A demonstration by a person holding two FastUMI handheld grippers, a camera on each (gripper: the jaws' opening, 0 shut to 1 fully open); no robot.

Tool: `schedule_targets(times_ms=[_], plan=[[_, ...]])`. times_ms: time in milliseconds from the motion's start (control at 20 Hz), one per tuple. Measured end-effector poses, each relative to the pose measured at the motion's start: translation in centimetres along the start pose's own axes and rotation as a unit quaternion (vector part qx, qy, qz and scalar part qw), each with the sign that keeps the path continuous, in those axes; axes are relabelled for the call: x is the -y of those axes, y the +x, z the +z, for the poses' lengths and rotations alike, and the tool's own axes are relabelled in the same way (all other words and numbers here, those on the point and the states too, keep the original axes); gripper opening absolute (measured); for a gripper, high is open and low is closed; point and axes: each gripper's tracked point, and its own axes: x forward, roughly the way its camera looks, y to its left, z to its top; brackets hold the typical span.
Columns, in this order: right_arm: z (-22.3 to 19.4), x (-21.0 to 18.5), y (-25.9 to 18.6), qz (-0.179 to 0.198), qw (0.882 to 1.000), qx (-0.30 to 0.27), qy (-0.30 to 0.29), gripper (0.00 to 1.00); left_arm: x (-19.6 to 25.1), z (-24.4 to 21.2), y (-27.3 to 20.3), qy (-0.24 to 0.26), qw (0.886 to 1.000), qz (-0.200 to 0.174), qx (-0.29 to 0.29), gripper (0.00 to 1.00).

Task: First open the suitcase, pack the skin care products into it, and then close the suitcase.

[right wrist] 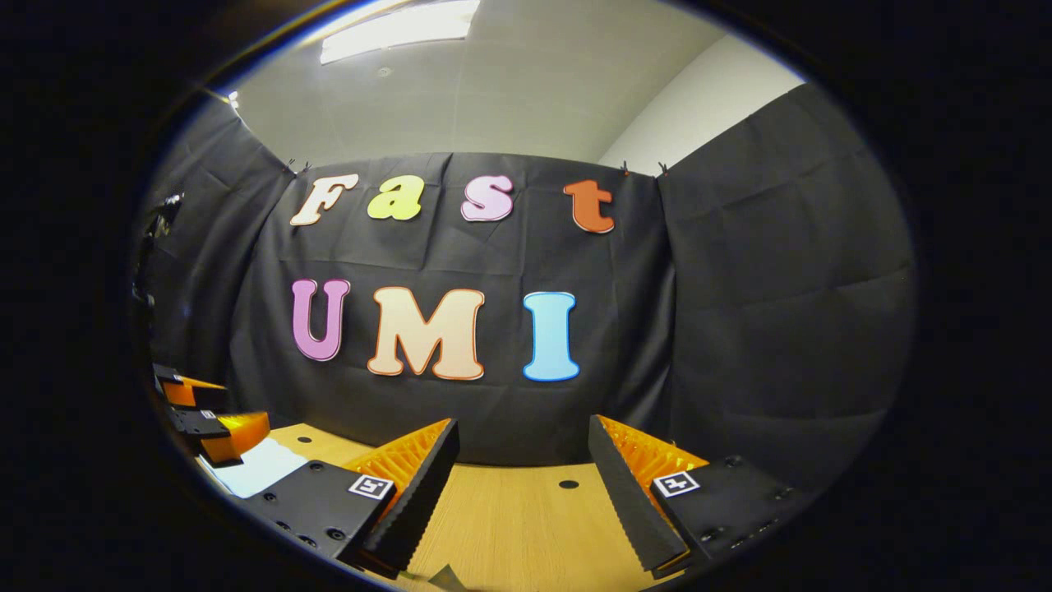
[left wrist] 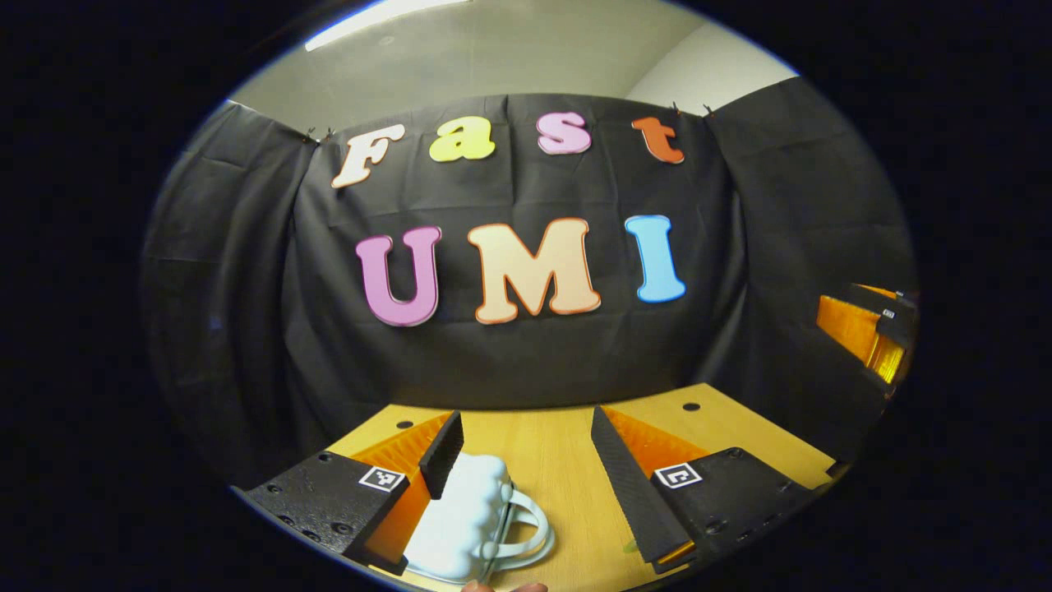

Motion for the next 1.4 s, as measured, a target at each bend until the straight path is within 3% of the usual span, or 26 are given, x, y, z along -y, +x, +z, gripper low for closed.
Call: schedule_targets(times_ms=[300,600,800,1050,1150,1250,1400], plan=[[-3.3,1.6,2.1,0.037,0.999,-0.018,-0.011,0.98,-0.8,-8.9,0.8,-0.016,0.991,0.022,-0.128,0.94],[-2.9,4.5,2.8,-0.035,0.999,-0.029,-0.028,0.99,0.4,-17.0,3.7,0.026,0.968,-0.024,-0.247,0.94],[-3.7,5.7,2.3,-0.063,0.995,-0.051,-0.052,0.99,1.5,-19.9,5.4,0.01,0.951,-0.037,-0.307,0.92],[-3.8,7.1,2.2,-0.092,0.993,-0.055,-0.047,0.99,1.8,-22.8,6.3,-0.002,0.926,-0.04,-0.376,0.83],[-3.5,7.2,2.1,-0.095,0.993,-0.051,-0.049,0.99,1.6,-23.6,6.8,-0.007,0.92,-0.035,-0.389,0.75],[-3.7,7.2,1.8,-0.095,0.993,-0.052,-0.051,0.98,1.1,-24.1,7.1,-0.01,0.919,-0.025,-0.394,0.59],[-3.9,7.4,1.5,-0.092,0.993,-0.053,-0.06,0.99,1.2,-25.4,6.5,-0.018,0.905,-0.033,-0.424,0.23]])
